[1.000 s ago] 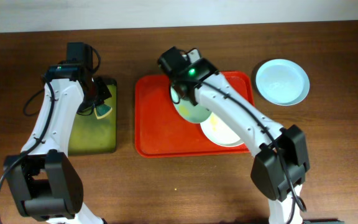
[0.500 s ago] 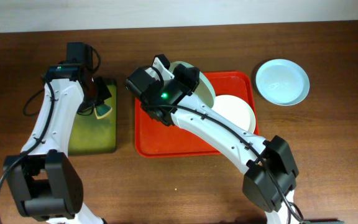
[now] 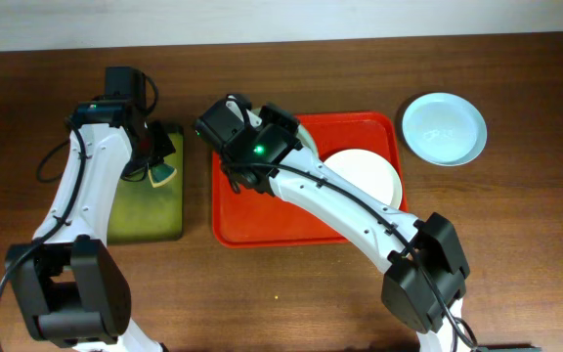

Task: Clean dirty plates on tray and stack at the side
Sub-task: 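Lift the mint green plate with the right gripper onto the light blue plate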

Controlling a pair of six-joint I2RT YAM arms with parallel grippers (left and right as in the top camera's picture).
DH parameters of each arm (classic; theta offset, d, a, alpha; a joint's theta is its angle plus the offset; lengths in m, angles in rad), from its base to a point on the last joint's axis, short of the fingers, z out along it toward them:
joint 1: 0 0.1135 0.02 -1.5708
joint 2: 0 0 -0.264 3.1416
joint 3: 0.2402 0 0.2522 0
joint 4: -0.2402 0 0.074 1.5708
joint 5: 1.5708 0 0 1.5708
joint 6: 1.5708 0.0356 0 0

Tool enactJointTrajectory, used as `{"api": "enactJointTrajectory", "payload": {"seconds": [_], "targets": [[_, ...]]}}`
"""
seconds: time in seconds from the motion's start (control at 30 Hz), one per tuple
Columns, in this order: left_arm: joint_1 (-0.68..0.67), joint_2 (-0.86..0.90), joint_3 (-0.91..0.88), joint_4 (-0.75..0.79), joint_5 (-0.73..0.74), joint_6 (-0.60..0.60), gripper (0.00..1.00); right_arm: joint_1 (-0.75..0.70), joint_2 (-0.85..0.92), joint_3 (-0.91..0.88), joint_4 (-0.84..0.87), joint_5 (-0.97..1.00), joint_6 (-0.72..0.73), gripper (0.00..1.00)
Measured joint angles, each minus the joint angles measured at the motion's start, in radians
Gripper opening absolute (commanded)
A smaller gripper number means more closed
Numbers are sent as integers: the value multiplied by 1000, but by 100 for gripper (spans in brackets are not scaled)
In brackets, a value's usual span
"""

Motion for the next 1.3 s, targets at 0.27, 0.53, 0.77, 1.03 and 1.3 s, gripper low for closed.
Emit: {"api": "enactJointTrajectory", "payload": {"seconds": [0.27,0.53,0.77,1.03,1.3], "targets": [[0,0,0,-2,5,0,0,-19,0,2,-10,-41,23,4],[0,0,0,0,5,0,0,-116,-17,4,-22,-72,120,4],[0,0,0,1,5,0,0,-518,-19,5,-63,-779,416,4],[0,0,0,1,9,0,0,-1084,-19,5,-197,-1221,504,4],[0,0,0,1,9,0,0,-1295,-20,-98,-85,-1137,575,4]]}}
